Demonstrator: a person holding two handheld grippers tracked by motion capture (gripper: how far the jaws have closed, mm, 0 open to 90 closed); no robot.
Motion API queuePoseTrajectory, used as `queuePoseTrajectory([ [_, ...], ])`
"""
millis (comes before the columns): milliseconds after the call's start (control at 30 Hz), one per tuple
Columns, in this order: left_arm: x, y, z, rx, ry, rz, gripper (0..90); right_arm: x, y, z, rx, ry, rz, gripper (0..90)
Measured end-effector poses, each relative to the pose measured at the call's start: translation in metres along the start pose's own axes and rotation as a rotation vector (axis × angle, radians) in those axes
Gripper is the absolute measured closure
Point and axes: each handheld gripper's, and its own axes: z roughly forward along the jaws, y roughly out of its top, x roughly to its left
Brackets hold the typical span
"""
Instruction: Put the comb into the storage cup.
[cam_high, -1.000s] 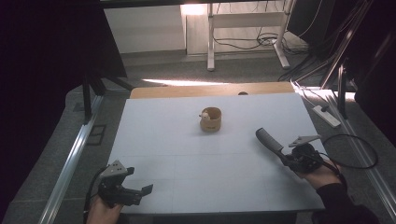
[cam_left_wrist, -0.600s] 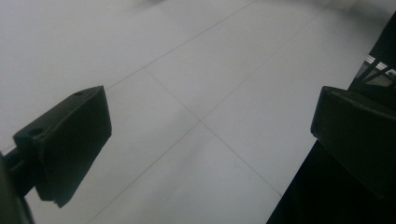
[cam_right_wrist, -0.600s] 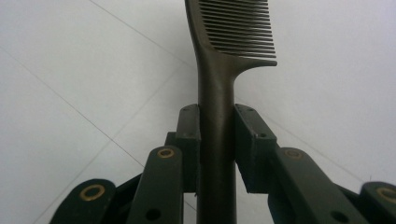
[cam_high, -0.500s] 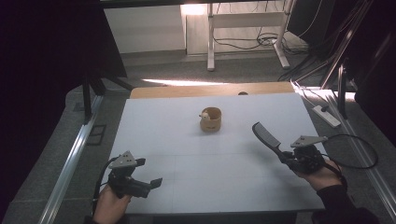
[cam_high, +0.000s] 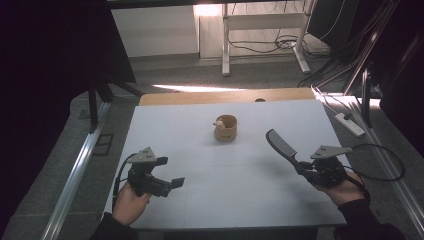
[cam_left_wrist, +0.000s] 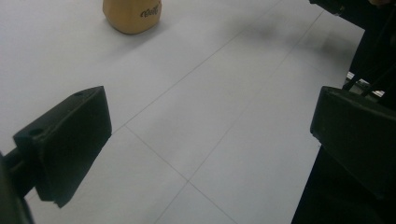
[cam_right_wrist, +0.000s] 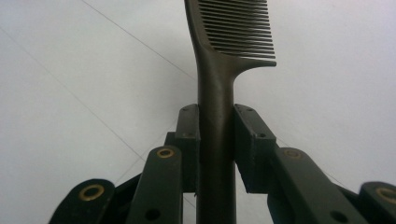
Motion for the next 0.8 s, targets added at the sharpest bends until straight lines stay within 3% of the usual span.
queuePoseTrajectory([
  [400,0.004,0.022,0.013,0.016,-0.033,0.001,0.0,0.01,0.005,-0.001,-0.038,0.024,-0.043,73.0],
  [667,0.0,0.035,0.023,0.026,-0.046,0.024,0.0,0.019,0.009,-0.002,-0.065,0.041,-0.077,73.0],
  [800,0.0,0.04,0.028,0.028,-0.077,0.025,0.0,0.023,0.011,-0.002,-0.076,0.047,-0.087,73.0],
])
